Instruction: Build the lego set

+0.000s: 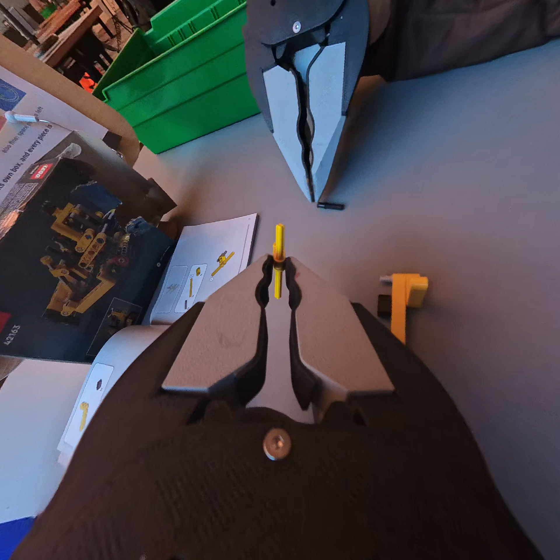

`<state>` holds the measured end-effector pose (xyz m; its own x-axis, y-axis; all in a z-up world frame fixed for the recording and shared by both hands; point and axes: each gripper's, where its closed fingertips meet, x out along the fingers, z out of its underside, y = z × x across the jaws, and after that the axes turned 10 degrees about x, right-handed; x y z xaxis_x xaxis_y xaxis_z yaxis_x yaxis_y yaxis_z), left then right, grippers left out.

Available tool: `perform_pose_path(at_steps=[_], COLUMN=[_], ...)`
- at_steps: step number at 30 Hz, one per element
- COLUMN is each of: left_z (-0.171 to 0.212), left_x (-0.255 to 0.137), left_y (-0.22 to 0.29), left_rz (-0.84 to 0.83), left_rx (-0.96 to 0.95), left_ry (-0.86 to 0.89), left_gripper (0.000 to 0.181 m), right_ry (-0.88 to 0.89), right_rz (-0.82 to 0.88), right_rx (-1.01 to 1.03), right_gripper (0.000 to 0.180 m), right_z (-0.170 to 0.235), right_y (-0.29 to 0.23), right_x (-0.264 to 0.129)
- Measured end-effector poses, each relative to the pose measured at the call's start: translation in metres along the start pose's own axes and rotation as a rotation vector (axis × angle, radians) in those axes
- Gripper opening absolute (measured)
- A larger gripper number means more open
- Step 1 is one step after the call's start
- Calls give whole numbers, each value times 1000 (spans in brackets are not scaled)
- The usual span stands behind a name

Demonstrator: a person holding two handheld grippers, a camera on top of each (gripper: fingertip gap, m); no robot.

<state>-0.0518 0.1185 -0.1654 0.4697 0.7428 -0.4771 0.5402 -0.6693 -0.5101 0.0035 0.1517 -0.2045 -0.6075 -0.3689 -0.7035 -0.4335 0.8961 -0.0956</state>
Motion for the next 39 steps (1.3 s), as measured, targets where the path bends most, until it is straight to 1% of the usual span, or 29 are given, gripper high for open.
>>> perform_pose_path(at_steps=[3, 6, 7, 8, 9, 12, 14, 17, 20, 23, 27, 29, 31, 34, 39], left_z=[3, 6, 7, 8, 9, 8, 7, 8, 9, 10, 10, 10, 9, 12, 10], left_x=[0, 1, 2, 3, 3, 4, 4, 3, 3, 4, 3, 3, 2, 2, -3], left_y=[-5, -8, -8, -6, -5, -5, -5, -9, -10, -10, -11, -11, -12, -12, -18], left_rz=[-30, -48, -44, -32, -24, -30, -35, -53, -59, -59, -58, -52, -47, -22, 15], left_rx=[3, -2, 0, 0, -2, 6, 4, 0, -10, -14, -30, -54, -75, -153, -335], left_ry=[-12, -25, -27, -31, -35, -33, -32, -38, -36, -42, -43, -35, -26, -33, 20], left_gripper=[5, 5, 5, 5, 5, 5, 5, 5, 5, 5, 5, 5, 5, 5, 5], right_ry=[1, -41, -68, -94, -106, -76, -92, -154, -174, -153, -137, -93, -56, -39, -51], right_rz=[74, 124, 105, 87, 73, 21, -1, 21, 47, 32, 73, 91, 68, 32, 14], right_rx=[1, 126, 188, 247, 285, 316, 343, 352, 352, 349, 323, 309, 311, 316, 282], right_gripper=[0, 0, 1, 9, 11, 9, 12, 16, 13, 12, 13, 13, 13, 16, 20], right_z=[-2, 3, 7, 11, 11, 1, -1, 4, 8, 2, 1, -4, -11, -17, -19], right_y=[12, 25, 24, 22, 18, 3, -3, -5, -1, -2, 6, 10, 8, 3, -7], right_x=[1, -2, -4, -7, -10, -16, -14, -5, 3, 9, 6, 2, 1, 6, 14])
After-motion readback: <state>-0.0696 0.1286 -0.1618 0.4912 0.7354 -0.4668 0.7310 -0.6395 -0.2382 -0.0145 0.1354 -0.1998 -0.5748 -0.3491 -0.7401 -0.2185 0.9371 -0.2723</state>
